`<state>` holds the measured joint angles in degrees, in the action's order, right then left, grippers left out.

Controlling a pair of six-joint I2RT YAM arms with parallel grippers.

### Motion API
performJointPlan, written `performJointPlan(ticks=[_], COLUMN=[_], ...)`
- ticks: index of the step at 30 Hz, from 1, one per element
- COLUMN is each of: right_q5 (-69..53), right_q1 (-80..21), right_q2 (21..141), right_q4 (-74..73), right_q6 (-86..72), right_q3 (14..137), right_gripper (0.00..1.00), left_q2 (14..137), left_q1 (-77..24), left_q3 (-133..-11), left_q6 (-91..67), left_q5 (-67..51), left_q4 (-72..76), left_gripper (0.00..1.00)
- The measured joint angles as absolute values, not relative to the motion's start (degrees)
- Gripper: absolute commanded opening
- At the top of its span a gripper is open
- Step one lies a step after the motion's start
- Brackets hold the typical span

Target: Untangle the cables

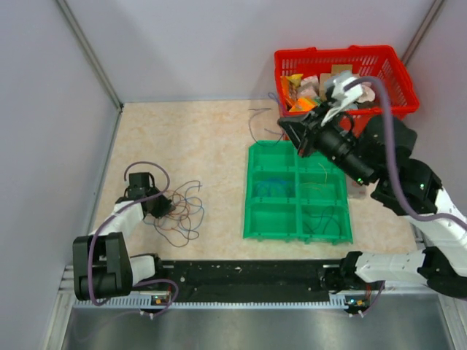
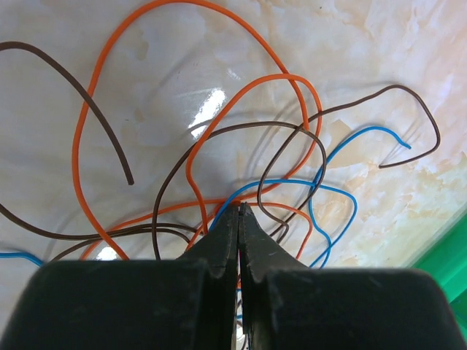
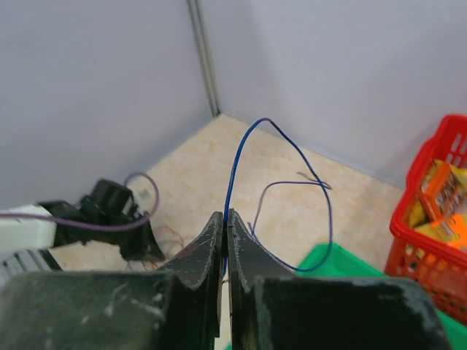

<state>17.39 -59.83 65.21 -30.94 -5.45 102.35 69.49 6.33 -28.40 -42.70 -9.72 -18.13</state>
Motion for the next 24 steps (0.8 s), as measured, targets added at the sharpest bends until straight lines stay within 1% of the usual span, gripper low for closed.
performJointPlan(ticks=[5,8,17,24], right_q5=[21.5,23.8,27.2,24.7], right_q1=[-59.4,-58.9,-58.3,-58.2], right_q2=[60.4,58.5,49.9,48.0], right_q4=[-33.7,-37.0,-41.5,-42.0], right_q6=[-5.2,-5.8,-9.3,-11.6], right_q3=[88.8,84.6,81.7,79.1], right_gripper=[0.00,0.00,0.00,0.00], left_q2=[69.5,68.8,68.1,67.4], left_q1=[6.3,6.3,6.3,6.3], left_q3=[-29.0,-29.3,-30.0,-30.0], left_q6=[-42.0,-41.8,-41.8,-41.8], left_q5=[-10.8,-11.2,-12.9,-13.1], left_q4=[-18.3,-18.5,-18.7,-19.2], left_gripper=[0.00,0.00,0.00,0.00])
